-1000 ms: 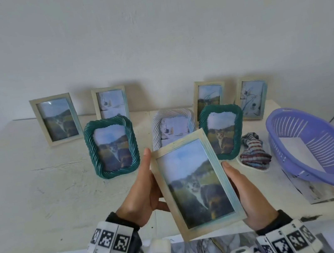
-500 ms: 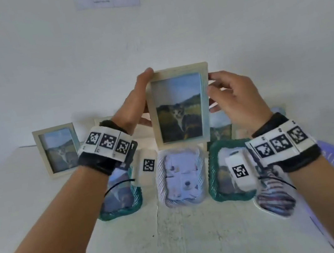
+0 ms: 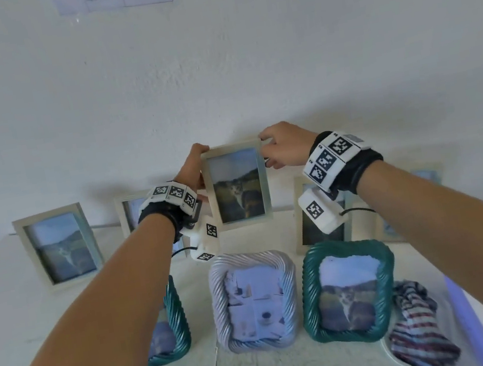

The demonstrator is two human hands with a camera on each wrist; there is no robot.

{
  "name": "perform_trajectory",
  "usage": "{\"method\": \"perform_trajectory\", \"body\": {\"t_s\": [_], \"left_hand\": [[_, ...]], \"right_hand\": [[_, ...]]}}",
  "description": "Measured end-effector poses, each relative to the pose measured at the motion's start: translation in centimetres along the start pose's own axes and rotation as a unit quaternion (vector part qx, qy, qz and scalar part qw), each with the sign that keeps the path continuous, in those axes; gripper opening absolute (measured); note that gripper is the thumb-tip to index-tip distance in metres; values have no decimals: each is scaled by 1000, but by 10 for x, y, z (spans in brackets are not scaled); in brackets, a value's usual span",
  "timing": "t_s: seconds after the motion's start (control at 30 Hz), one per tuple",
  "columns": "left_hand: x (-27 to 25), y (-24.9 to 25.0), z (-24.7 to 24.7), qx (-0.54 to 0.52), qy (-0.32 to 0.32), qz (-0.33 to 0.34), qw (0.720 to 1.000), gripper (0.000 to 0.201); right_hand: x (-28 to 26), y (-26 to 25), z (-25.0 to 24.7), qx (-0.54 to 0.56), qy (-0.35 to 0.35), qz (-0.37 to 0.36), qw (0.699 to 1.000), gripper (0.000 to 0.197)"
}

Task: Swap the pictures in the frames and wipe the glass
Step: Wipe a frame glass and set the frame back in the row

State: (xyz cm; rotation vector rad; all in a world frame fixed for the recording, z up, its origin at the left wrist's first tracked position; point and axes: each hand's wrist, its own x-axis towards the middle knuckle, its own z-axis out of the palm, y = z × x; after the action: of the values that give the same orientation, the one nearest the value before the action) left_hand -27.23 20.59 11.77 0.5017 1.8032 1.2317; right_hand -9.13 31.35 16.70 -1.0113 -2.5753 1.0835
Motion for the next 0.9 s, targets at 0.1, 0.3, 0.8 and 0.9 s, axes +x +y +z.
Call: {"method": "perform_trajectory", "body": {"t_s": [0.1,0.3,0.8,0.9], "left_hand": [[36,-20,-1,22,10,-37,999,99],[96,-63,-7,44,13,-74,996,103],[49,-53,-1,63,-24,-65,996,88],[38,-39,-2,137,-16,22,990,78]], "right_hand": [[16,13,10,1,-48,41,998,47],[37,33,28,9,-96,89,991,43],[33,37,43,-29,-100,106,989,43],[29,37,30,-55,-81,95,991,45]]}}
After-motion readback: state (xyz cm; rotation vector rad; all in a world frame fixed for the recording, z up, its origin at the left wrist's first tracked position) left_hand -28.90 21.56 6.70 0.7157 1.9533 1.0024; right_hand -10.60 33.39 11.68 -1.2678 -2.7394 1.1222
